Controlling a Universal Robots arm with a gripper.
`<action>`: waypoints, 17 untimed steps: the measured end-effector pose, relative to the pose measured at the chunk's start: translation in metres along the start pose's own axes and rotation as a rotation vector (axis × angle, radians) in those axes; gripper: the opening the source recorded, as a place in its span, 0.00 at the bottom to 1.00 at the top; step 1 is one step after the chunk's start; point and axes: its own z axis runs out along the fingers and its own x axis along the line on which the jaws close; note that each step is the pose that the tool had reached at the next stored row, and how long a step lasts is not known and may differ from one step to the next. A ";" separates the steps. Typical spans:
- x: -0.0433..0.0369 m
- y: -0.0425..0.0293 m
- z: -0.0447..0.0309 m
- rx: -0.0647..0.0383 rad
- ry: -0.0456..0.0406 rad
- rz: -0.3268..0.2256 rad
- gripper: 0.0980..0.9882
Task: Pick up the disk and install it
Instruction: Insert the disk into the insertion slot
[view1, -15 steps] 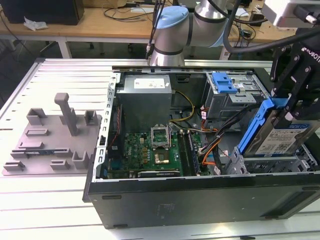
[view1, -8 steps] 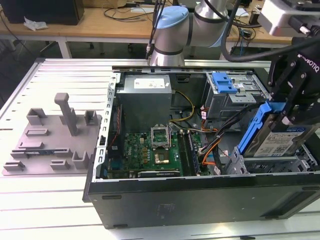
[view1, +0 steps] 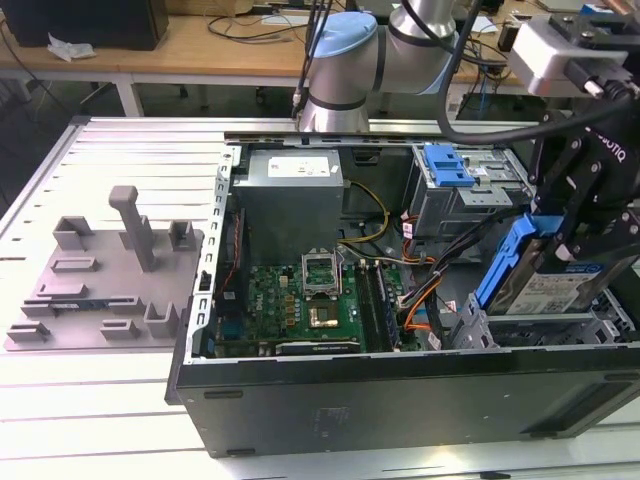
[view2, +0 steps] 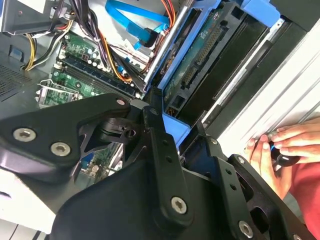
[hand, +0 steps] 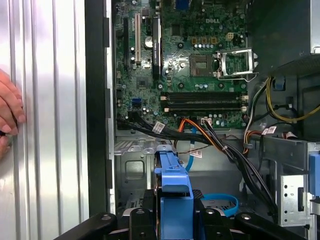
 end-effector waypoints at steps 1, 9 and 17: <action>0.0000 0.0000 0.0009 0.000 -0.0001 0.000 0.30; 0.0003 0.0001 0.0041 0.000 -0.0007 0.000 0.52; 0.0005 0.0001 0.0042 0.000 -0.0007 0.000 0.52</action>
